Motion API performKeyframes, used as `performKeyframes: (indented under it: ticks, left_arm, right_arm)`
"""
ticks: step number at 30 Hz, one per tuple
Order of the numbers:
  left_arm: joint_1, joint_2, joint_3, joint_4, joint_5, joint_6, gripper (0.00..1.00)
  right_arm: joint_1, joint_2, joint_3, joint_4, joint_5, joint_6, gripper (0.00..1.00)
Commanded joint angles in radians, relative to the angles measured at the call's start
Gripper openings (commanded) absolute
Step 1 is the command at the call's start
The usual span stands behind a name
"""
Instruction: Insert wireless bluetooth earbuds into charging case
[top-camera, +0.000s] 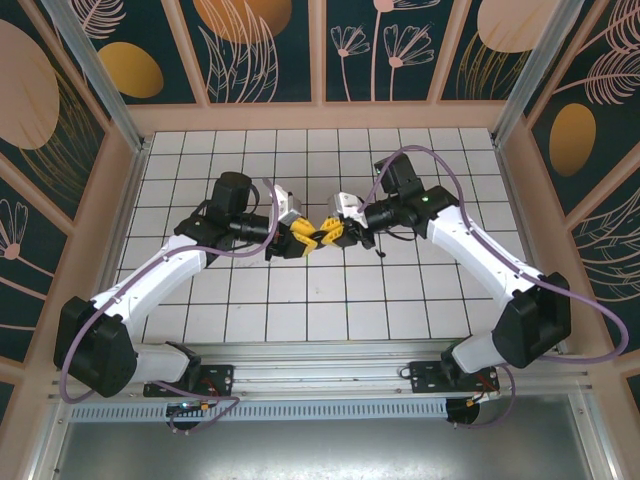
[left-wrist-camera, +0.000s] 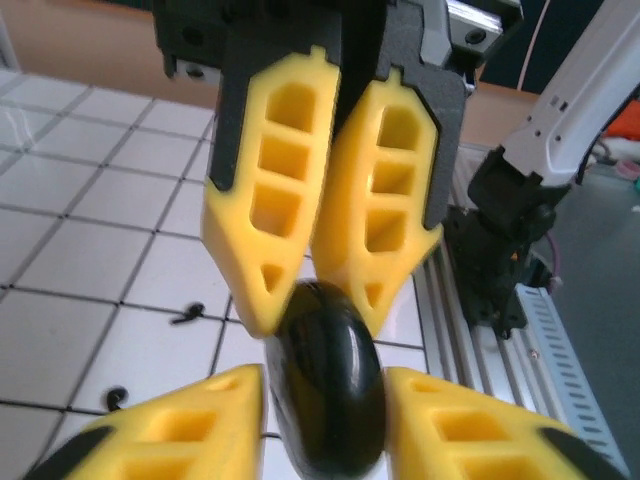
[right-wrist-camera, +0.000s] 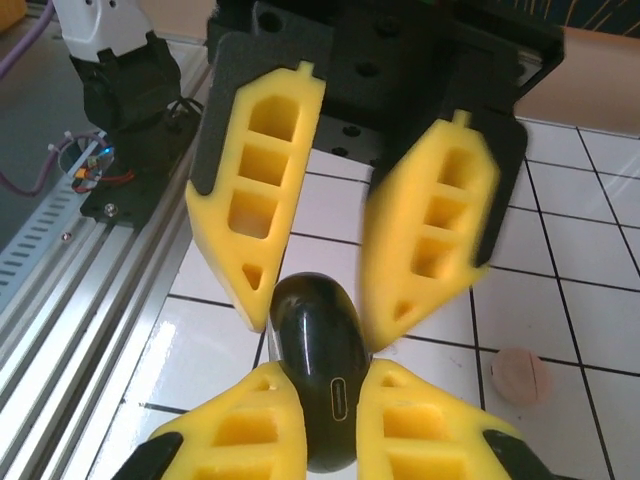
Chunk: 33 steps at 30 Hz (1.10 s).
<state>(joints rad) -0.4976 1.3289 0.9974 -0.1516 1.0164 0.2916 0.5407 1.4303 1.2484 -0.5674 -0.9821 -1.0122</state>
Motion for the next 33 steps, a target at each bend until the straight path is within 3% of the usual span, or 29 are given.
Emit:
performKeyframes:
  ticks: [1,5,17,25,33]
  left_arm:
    - [-0.005,-0.022,-0.018,0.138,0.039,-0.048,0.42]
    - [-0.005,-0.032,-0.060,0.243,0.046,-0.104,0.47]
    - [-0.022,-0.001,-0.068,0.353,0.091,-0.137,0.52]
    - [-0.032,-0.002,-0.068,0.381,0.089,-0.134,0.53]
    - [-0.048,-0.003,-0.064,0.395,0.096,-0.138,0.51]
  right_arm:
    - [-0.064,-0.091,-0.084,0.101,-0.109,0.056,0.08]
    - [-0.123,-0.225,-0.262,0.406,-0.200,0.255,0.07]
    - [-0.170,-0.349,-0.602,1.229,-0.158,0.958,0.07]
    - [-0.121,-0.333,-0.653,1.438,-0.086,1.104,0.07]
    - [-0.063,-0.283,-0.630,1.474,-0.065,1.122,0.07]
